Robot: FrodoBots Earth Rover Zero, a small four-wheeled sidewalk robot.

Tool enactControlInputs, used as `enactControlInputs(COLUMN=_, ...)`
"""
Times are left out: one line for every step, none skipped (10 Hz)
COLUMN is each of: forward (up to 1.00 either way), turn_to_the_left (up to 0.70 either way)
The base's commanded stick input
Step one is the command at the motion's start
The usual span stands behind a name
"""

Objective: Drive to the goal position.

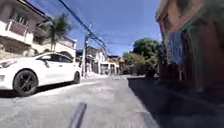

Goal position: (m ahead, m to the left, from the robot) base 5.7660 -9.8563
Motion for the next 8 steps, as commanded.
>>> enactControlInputs(forward=1.00, turn_to_the_left=0.23)
enactControlInputs(forward=1.00, turn_to_the_left=0.05)
enactControlInputs(forward=1.00, turn_to_the_left=0.07)
enactControlInputs(forward=1.00, turn_to_the_left=0.07)
enactControlInputs(forward=1.00, turn_to_the_left=0.09)
enactControlInputs(forward=1.00, turn_to_the_left=0.08)
enactControlInputs(forward=1.00, turn_to_the_left=0.05)
enactControlInputs(forward=1.00, turn_to_the_left=0.01)
